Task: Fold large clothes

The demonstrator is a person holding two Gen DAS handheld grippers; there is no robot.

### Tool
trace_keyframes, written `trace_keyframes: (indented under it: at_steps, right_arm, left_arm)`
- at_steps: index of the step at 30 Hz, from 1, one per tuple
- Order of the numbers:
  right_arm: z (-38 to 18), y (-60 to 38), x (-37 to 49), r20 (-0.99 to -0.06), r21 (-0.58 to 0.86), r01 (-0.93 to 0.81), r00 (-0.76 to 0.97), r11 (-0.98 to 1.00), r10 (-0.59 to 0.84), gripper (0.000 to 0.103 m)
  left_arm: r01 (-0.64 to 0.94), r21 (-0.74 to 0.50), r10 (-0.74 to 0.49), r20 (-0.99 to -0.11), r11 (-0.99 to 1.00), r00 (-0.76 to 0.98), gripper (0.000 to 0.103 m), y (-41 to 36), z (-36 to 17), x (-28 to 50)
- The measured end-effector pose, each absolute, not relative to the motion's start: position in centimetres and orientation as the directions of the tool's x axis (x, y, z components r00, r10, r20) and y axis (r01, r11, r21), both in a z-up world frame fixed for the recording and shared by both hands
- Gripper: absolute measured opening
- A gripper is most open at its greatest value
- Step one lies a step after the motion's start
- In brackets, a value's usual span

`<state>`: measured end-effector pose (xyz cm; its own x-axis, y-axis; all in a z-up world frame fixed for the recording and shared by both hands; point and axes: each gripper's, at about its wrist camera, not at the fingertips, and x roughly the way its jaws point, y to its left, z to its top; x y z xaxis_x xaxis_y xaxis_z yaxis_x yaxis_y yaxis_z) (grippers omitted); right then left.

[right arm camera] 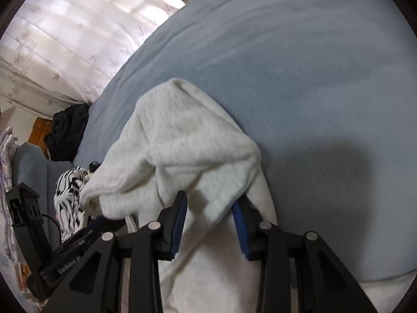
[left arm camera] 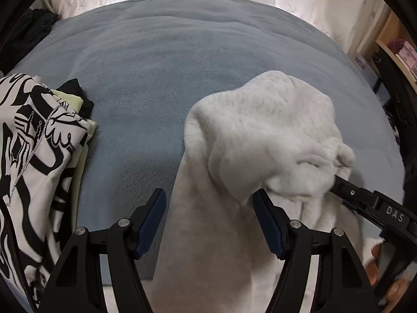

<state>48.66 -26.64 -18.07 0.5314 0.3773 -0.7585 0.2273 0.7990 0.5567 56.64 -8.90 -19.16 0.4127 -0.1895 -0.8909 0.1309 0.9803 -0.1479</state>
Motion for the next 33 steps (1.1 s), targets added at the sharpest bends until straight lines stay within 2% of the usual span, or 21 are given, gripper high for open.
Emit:
trace_keyframes:
  at_steps: [1, 2, 3, 5, 9, 10, 13, 15, 17, 19, 22, 27, 33]
  right_arm:
    - [-17.9, -26.2, 48.7, -0.763, 0.533, 0.223, 0.544, 0.816, 0.350, 0.033]
    - [-17.6, -25.9, 48.8, -0.771, 0.502, 0.219, 0.551, 0.837, 0.318, 0.014]
    - [-17.2, -25.5, 48.8, -0.787, 0.448, 0.211, 0.554, 0.869, 0.271, 0.007]
    - [-16.0, -25.1, 48.0, -0.788, 0.367, 0.174, 0.581, 0.914, 0.205, 0.007]
    - [-12.1, -26.4, 43.9, -0.702, 0.222, 0.149, 0.710, 0.964, 0.052, 0.007]
    - [-12.6, -26.7, 43.3, -0.722, 0.151, 0.159, 0.692, 0.976, -0.001, 0.007]
    - [-16.1, -27.1, 43.2, -0.831, 0.056, 0.144, 0.556, 0.988, -0.034, 0.008]
    - [-16.4, -26.7, 42.6, -0.838, 0.012, 0.137, 0.542, 0.991, -0.064, 0.013]
    - [-15.3, -26.5, 42.1, -0.841, 0.027, 0.143, 0.538, 0.989, -0.055, 0.019]
    - [-13.7, -26.5, 41.6, -0.844, 0.045, 0.139, 0.536, 0.989, -0.037, 0.019]
    - [-11.0, -26.9, 40.3, -0.827, 0.110, 0.108, 0.561, 0.988, 0.031, 0.019]
    - [-6.6, -26.9, 39.6, -0.751, 0.223, 0.074, 0.649, 0.972, 0.122, 0.024]
    - [-8.5, -24.1, 44.5, -0.746, 0.359, 0.071, 0.620, 0.931, 0.241, 0.024]
  left_arm:
    - [0.132, -0.138, -0.181, -0.892, 0.982, 0.415, 0.032, -9.1, -19.4, 56.8]
    - [0.129, -0.126, -0.168, -0.898, 0.984, 0.406, 0.023, -9.3, -19.7, 56.8]
    - [0.113, -0.106, -0.144, -0.899, 0.988, 0.415, 0.015, -9.2, -19.6, 56.7]
    - [0.092, -0.115, -0.144, -0.880, 0.989, 0.453, 0.013, -8.4, -18.7, 56.2]
    - [0.089, -0.169, -0.191, -0.835, 0.982, 0.517, 0.013, -5.4, -17.5, 54.4]
    - [0.095, -0.154, -0.181, -0.842, 0.983, 0.509, 0.013, -4.8, -18.0, 54.1]
    - [0.109, -0.128, -0.164, -0.874, 0.986, 0.458, 0.013, -4.2, -19.6, 53.5]
    - [0.098, -0.116, -0.148, -0.877, 0.988, 0.457, 0.017, -3.6, -19.6, 53.0]
    - [0.104, -0.147, -0.178, -0.875, 0.984, 0.449, 0.021, -2.9, -19.1, 52.8]
    - [0.125, -0.129, -0.173, -0.873, 0.984, 0.457, 0.027, -2.5, -17.9, 52.3]
    - [0.196, -0.060, -0.149, -0.864, 0.979, 0.481, 0.027, -2.4, -15.3, 50.5]
    - [0.243, -0.105, -0.224, -0.814, 0.964, 0.536, 0.027, -3.2, -11.2, 50.2]
    - [0.222, -0.213, -0.296, -0.833, 0.951, 0.467, 0.027, -7.7, -13.2, 54.6]
